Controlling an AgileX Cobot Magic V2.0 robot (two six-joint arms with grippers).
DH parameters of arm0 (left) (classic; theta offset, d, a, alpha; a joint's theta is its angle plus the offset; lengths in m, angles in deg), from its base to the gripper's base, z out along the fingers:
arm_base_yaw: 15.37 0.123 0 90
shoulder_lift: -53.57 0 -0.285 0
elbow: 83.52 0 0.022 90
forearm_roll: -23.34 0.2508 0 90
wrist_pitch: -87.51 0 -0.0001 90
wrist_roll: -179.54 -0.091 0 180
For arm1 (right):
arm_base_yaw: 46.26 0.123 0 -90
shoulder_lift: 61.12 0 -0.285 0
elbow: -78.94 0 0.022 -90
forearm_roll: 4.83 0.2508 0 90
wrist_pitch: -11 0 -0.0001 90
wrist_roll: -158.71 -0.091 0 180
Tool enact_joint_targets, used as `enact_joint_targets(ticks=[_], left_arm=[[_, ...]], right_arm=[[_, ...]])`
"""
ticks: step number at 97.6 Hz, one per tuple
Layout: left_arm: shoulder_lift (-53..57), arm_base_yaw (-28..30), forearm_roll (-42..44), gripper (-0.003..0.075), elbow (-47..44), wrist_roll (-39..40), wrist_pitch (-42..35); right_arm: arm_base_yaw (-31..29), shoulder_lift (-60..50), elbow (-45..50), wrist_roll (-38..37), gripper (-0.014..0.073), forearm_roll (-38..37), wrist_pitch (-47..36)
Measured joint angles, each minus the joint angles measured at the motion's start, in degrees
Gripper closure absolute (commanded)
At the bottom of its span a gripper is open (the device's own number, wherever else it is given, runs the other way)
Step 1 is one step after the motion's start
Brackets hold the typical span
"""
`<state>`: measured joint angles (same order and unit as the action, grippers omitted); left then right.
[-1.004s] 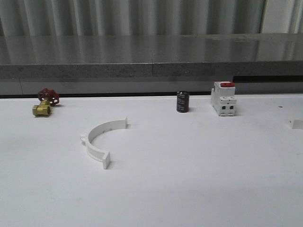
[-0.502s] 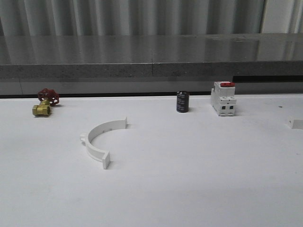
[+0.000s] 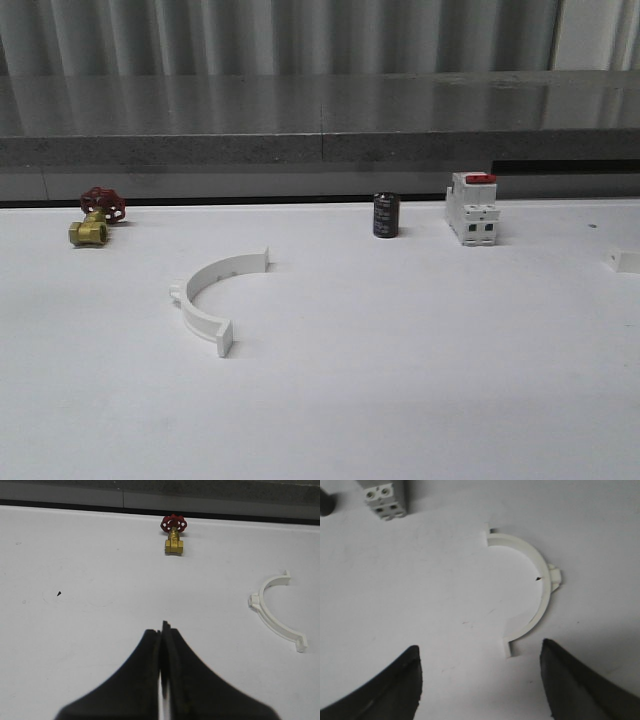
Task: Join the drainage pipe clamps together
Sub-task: 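Lower the right gripper onto the other white half-ring and grasp it, then carry the half-ring with the right gripper toward the placed half-ring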
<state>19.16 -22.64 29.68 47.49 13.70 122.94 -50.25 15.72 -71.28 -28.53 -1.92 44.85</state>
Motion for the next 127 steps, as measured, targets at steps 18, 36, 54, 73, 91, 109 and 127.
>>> enact_joint_targets(ticks=[18,36,54,73,91,109,127], left_arm=[[0.0,0.0,0.0,0.0741,0.0,0.0,0.0],[0.0,0.0,0.0,0.0741,0.0,0.0,0.0],[0.0,0.0,0.0,0.0741,0.0,0.0,0.0],[0.0,0.0,0.0,0.0741,0.0,0.0,0.0],[0.0,0.0,0.0,0.0741,0.0,0.0,0.0],[0.0,0.0,0.0,0.0741,0.0,0.0,0.0],[0.0,0.0,0.0,0.0741,0.0,0.0,0.0]], right_arm=[[-5.5,10.9,-8.4,1.9,0.0084,0.0,2.1],[-7.3,21.9,-14.3,7.2,0.0084,0.0,2.9],[-7.6,30.9,-16.7,10.0,0.0084,0.0,2.3],[-7.6,36.4,-17.5,11.4,0.0084,0.1,0.9],[-7.6,39.2,-17.7,11.6,0.0084,0.1,-0.5],[-7.6,39.8,-18.1,11.5,0.0177,0.1,-1.1],[-7.7,39.9,-18.1,11.8,0.0436,0.0,-1.6]])
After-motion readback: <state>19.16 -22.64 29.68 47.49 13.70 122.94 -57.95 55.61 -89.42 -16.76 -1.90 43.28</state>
